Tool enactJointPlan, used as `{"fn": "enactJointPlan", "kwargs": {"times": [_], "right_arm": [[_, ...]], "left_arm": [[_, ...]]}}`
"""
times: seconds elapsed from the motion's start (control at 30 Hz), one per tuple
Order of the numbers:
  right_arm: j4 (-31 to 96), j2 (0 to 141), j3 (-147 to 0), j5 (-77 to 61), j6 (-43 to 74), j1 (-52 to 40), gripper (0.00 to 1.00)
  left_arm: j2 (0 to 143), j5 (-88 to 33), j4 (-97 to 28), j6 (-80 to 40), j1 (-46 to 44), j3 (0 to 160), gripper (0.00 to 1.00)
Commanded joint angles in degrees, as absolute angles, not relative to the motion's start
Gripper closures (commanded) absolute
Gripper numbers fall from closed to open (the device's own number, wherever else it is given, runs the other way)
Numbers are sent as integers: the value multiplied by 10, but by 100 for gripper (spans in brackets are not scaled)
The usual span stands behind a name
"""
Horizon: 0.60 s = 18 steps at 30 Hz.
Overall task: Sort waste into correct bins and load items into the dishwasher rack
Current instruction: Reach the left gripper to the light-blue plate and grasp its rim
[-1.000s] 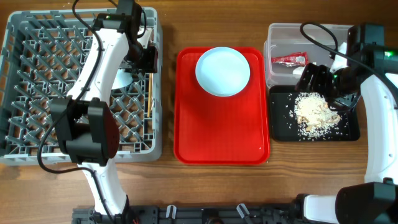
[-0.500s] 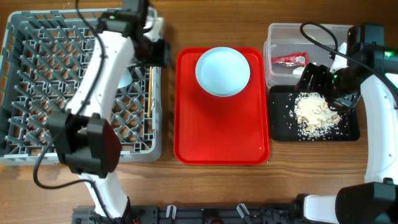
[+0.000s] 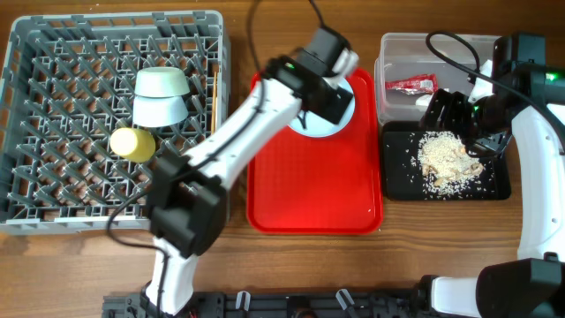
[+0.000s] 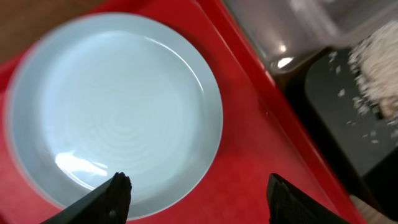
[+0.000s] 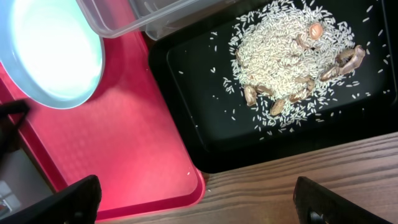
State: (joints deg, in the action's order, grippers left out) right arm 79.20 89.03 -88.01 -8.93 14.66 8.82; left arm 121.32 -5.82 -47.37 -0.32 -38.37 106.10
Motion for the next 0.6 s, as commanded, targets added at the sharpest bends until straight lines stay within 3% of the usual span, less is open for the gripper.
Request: {"fn": "enactJointPlan", "kwargs": {"times": [0.0,0.33,0.37,0.47,0.57], "right_arm": [[791,893,-889,-90,137,90,0],[792,893,-889,-90,137,90,0],[792,893,-889,-90,137,90,0],[792,893,-889,-90,137,90,0],[792,893,-889,-90,137,90,0]], "left_arm": [[1268,-34,-472,-4,-407,1060,29],[1344,-33,-510,-4,-420,1060,33],[1344,-33,-517,-4,-419,1060,39],[1344,-33,-528,-4,-419,1060,71],[1344,-33,-532,-4,-419,1060,85]]}}
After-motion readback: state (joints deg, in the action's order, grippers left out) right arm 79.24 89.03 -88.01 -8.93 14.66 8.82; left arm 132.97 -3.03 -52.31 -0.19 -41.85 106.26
